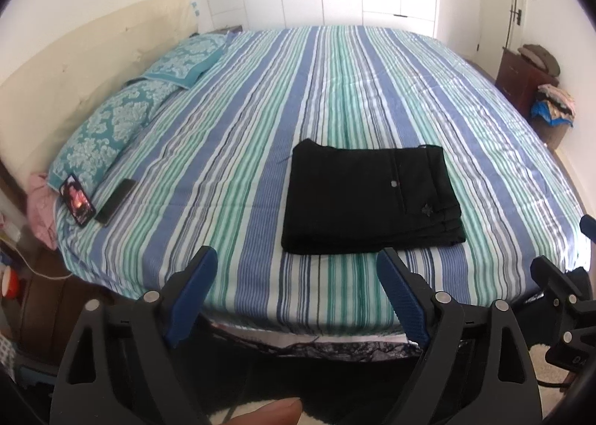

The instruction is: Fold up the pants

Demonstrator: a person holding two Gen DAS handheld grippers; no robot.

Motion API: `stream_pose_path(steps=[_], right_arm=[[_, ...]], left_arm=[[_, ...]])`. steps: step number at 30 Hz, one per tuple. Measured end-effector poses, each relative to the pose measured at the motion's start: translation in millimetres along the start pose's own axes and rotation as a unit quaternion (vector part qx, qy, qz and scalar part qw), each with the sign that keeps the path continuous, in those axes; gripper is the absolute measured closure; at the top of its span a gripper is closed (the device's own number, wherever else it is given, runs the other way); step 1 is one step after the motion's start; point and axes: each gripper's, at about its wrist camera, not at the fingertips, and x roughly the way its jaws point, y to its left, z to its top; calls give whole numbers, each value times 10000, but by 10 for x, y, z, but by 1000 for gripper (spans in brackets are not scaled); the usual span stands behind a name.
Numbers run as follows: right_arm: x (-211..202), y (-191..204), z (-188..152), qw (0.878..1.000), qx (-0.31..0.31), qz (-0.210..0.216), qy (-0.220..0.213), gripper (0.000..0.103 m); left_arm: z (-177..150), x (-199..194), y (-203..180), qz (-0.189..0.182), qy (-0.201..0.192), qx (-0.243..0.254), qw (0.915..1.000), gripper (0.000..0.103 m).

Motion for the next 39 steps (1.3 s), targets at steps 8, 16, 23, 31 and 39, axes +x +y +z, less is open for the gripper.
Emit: stream_pose_path(steps=[8, 16, 23, 31, 39], right_arm=[[-6, 4, 3, 10000, -31, -65, 26, 0], [-112, -10, 71, 9998, -63, -85, -163, 0], [-128, 31, 75, 9996, -189, -148, -153, 0], [-140, 30, 106, 9995, -204, -178, -171, 0], [-124, 36, 119, 9994, -255, -194, -155, 0]], left_arm=[[-17, 31, -26, -34, 212, 99, 9997, 14], [-18, -27, -49, -32, 189, 150, 9997, 14], [-25, -53, -57, -129, 184, 168, 9996, 14], [-13, -60, -36, -255, 215, 125, 9994, 14], [-14, -40, -17, -302, 262, 89, 9992, 14]])
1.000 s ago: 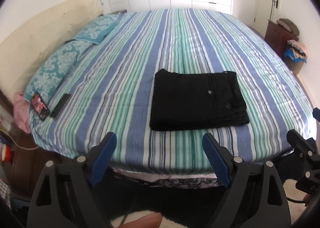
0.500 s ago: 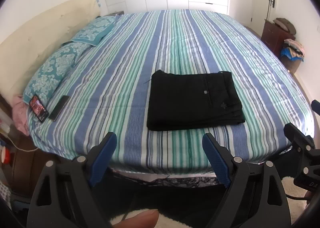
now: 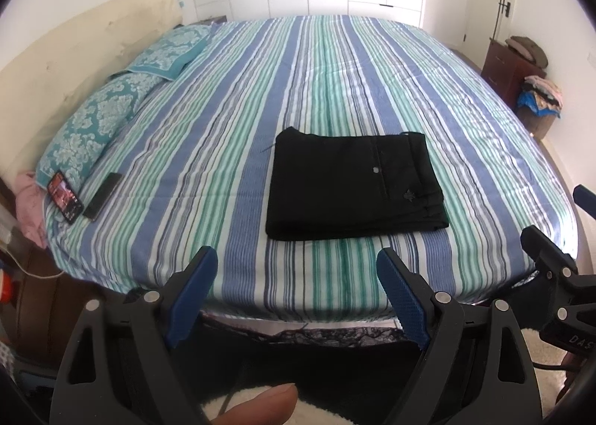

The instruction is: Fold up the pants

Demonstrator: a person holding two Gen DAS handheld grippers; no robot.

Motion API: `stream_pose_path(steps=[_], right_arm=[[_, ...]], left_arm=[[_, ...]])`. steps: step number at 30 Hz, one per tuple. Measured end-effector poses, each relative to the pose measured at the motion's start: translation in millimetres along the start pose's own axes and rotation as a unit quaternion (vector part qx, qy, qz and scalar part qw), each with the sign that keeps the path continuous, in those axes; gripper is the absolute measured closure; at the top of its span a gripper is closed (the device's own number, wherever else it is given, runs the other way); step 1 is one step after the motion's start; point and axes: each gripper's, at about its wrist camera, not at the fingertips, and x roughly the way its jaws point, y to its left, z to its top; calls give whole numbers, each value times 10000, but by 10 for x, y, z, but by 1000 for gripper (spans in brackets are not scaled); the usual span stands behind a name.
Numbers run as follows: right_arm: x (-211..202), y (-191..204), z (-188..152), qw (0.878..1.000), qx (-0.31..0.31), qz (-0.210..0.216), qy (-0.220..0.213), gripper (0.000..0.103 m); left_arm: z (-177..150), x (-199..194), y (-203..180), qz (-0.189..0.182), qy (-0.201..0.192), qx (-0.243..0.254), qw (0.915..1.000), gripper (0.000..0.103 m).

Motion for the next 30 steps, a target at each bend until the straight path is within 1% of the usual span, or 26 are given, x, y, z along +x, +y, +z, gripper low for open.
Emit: stream_pose_path(steps=[7, 30], right_arm=[[46, 22, -38, 9999, -12, -24, 130, 0], [44, -8, -44, 9999, -11, -72, 115, 0]], left_arm=[[-4, 19, 18, 27, 20, -13, 10000, 14], [-20, 23, 13, 52, 11, 6, 10000, 14]])
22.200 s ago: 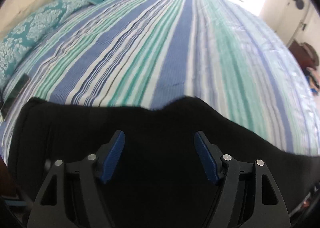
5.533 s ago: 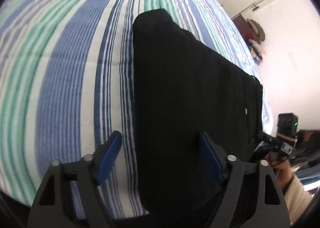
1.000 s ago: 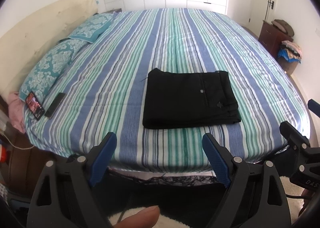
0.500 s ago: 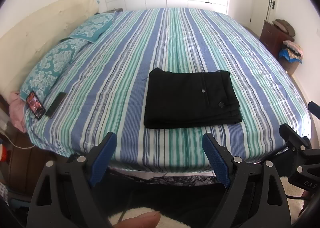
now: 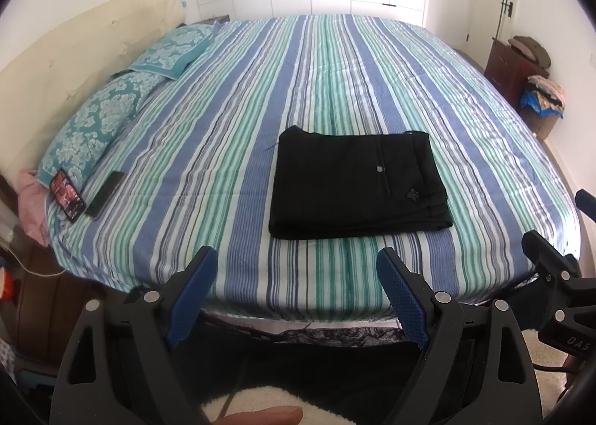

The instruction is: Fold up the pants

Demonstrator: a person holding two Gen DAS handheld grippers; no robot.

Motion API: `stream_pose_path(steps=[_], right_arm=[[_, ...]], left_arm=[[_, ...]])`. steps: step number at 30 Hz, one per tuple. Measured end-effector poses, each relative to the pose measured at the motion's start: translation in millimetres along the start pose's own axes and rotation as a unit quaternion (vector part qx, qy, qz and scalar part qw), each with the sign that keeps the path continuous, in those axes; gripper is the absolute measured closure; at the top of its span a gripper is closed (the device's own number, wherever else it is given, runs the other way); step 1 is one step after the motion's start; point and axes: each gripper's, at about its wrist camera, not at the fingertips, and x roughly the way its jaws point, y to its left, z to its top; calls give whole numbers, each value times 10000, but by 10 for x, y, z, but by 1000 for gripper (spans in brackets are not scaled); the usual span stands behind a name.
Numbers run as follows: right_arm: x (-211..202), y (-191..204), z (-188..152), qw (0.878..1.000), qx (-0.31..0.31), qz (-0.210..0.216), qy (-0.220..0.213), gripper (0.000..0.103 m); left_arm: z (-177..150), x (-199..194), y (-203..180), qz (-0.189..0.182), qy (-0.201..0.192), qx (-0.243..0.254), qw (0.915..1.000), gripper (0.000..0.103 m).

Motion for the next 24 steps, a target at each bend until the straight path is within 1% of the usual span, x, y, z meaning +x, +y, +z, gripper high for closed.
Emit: stream_pose_path(steps=[24], right_arm=[[-15, 33, -14, 10000, -6, 2, 1, 0]], left_arm=[[-6, 24, 19, 104, 7, 17, 9999, 14]])
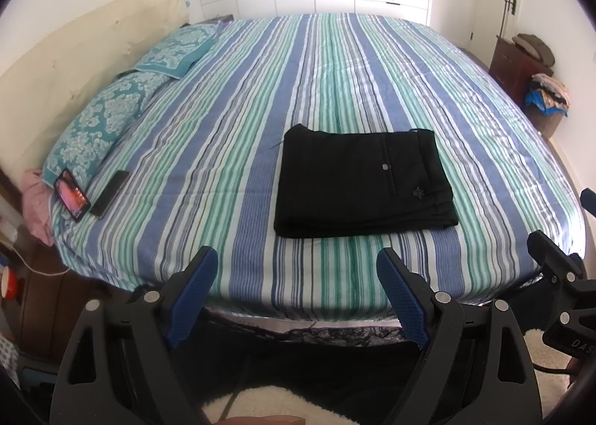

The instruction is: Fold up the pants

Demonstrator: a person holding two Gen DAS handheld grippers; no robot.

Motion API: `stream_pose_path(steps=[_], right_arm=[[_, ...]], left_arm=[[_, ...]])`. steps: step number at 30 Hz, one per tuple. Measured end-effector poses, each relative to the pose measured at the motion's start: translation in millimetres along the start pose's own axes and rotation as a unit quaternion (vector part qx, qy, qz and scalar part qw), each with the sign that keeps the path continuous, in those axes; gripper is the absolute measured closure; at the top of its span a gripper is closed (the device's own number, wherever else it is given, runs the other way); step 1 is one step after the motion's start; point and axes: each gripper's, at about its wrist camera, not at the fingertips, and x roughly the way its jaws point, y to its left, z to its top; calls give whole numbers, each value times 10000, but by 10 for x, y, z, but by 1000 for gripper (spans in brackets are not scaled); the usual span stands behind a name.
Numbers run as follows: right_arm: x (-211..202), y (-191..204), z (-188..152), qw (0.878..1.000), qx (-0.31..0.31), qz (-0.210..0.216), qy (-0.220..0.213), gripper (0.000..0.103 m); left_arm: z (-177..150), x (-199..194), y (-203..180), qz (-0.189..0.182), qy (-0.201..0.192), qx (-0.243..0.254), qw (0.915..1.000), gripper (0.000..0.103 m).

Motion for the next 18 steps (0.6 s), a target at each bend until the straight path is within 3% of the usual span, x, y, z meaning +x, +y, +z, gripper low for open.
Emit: stream_pose_path(steps=[10, 18], right_arm=[[-1, 0, -7, 10000, -4, -5, 2, 0], [10, -5, -16, 10000, 12, -8, 19, 0]], left_arm=[[2, -7, -17, -3, -23, 24, 10000, 14], [-11, -9, 19, -215, -40, -55, 9997, 14]])
